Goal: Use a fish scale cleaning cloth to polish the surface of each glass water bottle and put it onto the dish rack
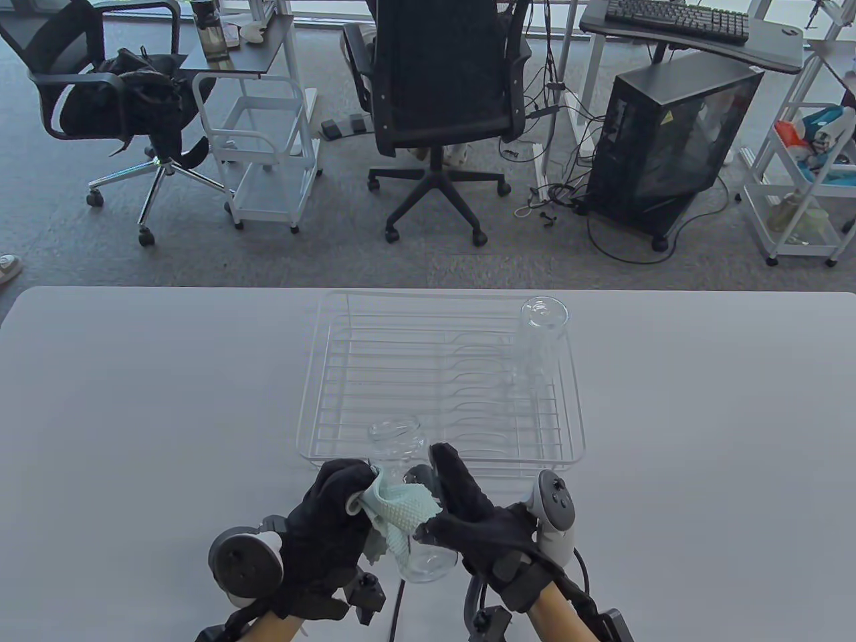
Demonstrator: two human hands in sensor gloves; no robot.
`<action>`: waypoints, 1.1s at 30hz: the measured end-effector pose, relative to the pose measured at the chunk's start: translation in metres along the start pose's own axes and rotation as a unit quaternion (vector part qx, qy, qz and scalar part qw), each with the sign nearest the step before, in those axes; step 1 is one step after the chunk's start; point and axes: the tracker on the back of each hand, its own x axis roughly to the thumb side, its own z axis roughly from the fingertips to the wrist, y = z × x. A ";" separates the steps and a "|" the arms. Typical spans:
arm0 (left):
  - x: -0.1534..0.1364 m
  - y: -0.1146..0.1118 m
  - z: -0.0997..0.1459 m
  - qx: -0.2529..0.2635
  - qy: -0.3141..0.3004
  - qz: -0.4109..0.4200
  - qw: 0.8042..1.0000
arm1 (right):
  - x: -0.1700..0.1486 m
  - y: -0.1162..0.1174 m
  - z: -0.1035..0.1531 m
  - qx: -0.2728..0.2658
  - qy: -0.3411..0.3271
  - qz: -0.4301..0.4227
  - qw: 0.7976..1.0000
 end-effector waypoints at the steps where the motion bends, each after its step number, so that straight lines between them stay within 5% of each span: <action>1: 0.001 -0.002 0.000 -0.003 -0.002 0.001 1.000 | 0.002 0.000 0.000 -0.003 -0.005 0.008 1.000; 14: 0.014 -0.039 0.014 -0.113 -0.068 -0.083 0.988 | 0.020 -0.018 0.007 -0.130 -0.066 0.064 0.987; 22: 0.014 -0.035 0.011 -0.087 -0.070 -0.076 0.991 | 0.022 -0.012 0.006 -0.063 -0.038 0.088 0.993; 27: 0.008 -0.018 0.006 -0.047 -0.039 -0.045 0.997 | 0.007 -0.005 0.003 -0.008 0.007 -0.014 1.000; 33: 0.002 -0.002 0.001 -0.010 -0.015 -0.015 1.000 | -0.001 0.002 0.000 0.005 0.021 0.010 1.000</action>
